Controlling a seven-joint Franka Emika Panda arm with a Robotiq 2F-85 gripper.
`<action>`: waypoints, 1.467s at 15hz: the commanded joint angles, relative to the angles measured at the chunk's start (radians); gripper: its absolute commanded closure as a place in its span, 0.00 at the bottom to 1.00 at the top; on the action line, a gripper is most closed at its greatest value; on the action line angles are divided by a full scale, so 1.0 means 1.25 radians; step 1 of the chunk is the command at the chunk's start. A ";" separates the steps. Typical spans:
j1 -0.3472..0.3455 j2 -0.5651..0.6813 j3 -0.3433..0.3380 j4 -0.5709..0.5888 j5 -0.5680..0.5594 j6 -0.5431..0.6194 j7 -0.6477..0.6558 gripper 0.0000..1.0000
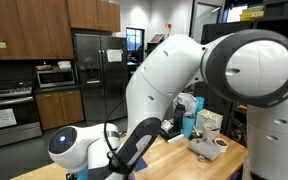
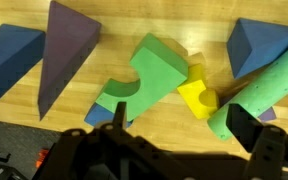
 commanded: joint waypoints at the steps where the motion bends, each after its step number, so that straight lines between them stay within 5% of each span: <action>1: 0.006 0.049 -0.020 0.057 0.033 -0.013 -0.006 0.00; 11: 0.018 0.108 -0.067 0.128 0.054 -0.005 0.027 0.00; 22: 0.019 0.151 -0.101 0.161 0.075 0.003 0.206 0.00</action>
